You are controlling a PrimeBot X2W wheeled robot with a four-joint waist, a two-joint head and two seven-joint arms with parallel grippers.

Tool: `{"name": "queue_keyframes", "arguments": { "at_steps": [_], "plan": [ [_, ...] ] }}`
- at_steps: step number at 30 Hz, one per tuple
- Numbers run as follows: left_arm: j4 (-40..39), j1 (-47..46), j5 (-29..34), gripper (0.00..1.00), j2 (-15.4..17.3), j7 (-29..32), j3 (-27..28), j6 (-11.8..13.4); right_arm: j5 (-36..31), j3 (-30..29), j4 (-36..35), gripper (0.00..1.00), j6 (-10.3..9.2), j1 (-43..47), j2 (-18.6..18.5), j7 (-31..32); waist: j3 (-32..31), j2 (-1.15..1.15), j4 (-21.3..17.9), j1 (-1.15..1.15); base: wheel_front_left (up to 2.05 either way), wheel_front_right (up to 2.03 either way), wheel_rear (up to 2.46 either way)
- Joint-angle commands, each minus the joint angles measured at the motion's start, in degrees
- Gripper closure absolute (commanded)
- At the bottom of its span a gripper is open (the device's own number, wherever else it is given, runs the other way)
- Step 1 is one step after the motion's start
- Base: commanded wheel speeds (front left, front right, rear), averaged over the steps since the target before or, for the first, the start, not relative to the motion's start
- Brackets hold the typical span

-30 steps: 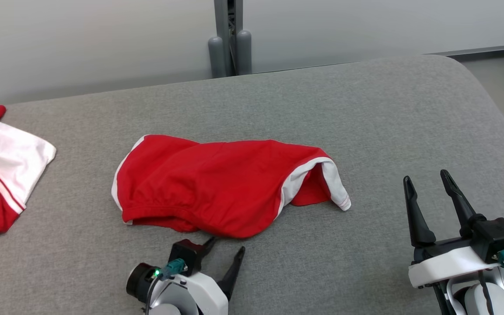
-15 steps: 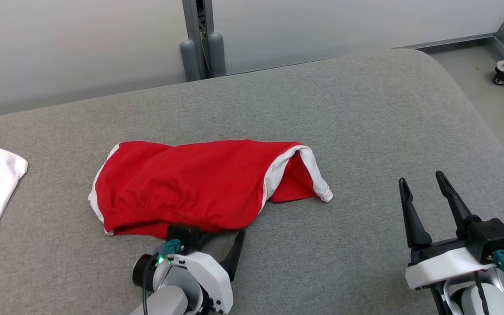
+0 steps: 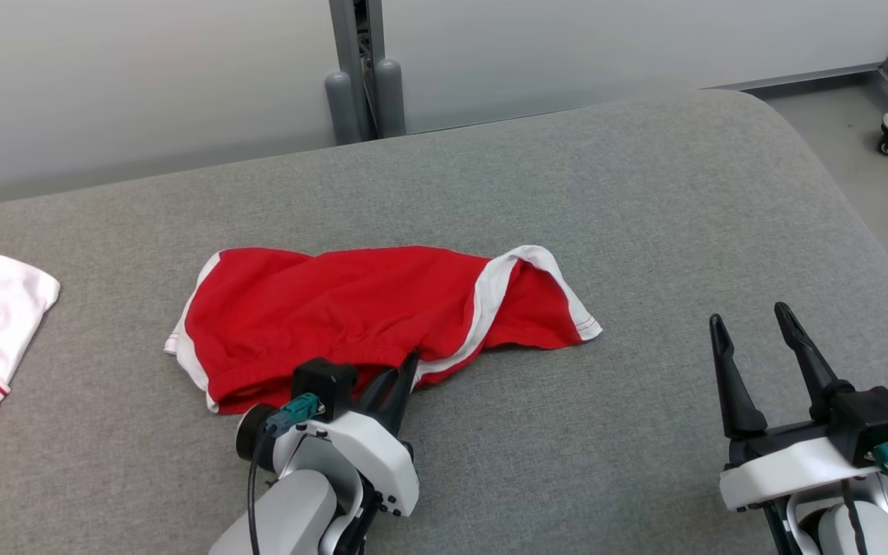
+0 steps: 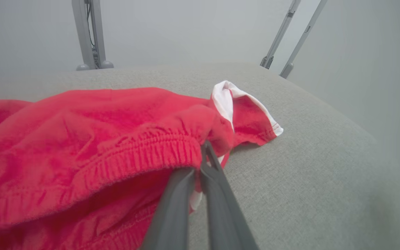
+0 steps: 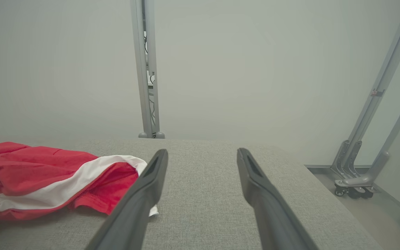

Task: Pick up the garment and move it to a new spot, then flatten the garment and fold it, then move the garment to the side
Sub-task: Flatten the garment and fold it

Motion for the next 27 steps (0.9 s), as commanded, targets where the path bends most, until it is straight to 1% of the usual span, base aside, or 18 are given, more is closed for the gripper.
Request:
{"name": "queue_keyframes", "arguments": {
  "at_steps": [1, 5, 8, 13, 17, 20, 24, 27],
  "plan": [
    [-0.7, -0.3, 0.7, 1.00, 0.6, -0.3, 0.7, 0.0, -0.3, -0.3, -0.2, 0.00, -0.01, 0.3, -0.3, -0.3, -0.1, 0.00, 0.3, 0.00, 0.00, 0.00, 0.00],
    [-1.9, 0.6, 1.3, 1.00, 2.3, 0.1, 1.0, -1.2, -0.5, -0.8, -0.3, 0.00, -0.01, 0.6, -0.3, -0.3, -0.4, 0.00, 1.1, 0.00, 0.00, 0.00, 0.00],
    [-3.8, 1.2, -0.1, 1.00, 4.5, 2.9, 1.5, -2.1, -0.5, -1.2, -0.3, 0.00, -0.01, 0.8, -0.3, -0.3, -0.7, 0.00, 1.9, 0.00, 0.00, 0.00, 0.00],
    [-9.8, 2.4, -1.7, 1.00, 10.9, 10.5, 2.1, -1.4, -0.2, -1.2, -0.1, 0.00, -0.01, 1.0, -0.3, -0.3, -1.0, 0.00, 3.3, 0.00, 0.00, 0.00, 0.00],
    [-16.3, 4.1, -4.9, 1.00, 15.8, 17.0, 3.7, -1.1, -0.3, -0.6, 0.2, 0.00, -0.01, 1.3, -0.3, -0.3, -0.9, 0.00, 4.2, 0.00, 0.00, 0.00, 0.00],
    [-21.0, 5.1, -6.3, 1.00, 19.5, 21.5, 4.4, -0.2, -0.6, 0.1, 0.7, 0.00, -0.01, 1.3, -0.3, -0.3, -0.7, 0.00, 4.5, 0.00, 0.00, 0.00, 0.00],
    [-26.4, 5.7, -7.8, 1.00, 23.5, 26.2, 5.1, 0.2, -0.7, 0.5, 1.2, 0.00, -0.01, 0.9, -0.3, -0.3, -0.5, 0.00, 4.4, 0.00, 0.00, 0.00, 0.00],
    [-30.5, 5.0, -7.0, 1.00, 27.1, 29.0, 5.3, 0.9, -0.6, 0.4, 1.1, 0.00, -0.01, 0.4, -0.3, -0.3, -0.2, 0.00, 4.1, 0.00, 0.00, 0.00, 0.00]
  ]
}}
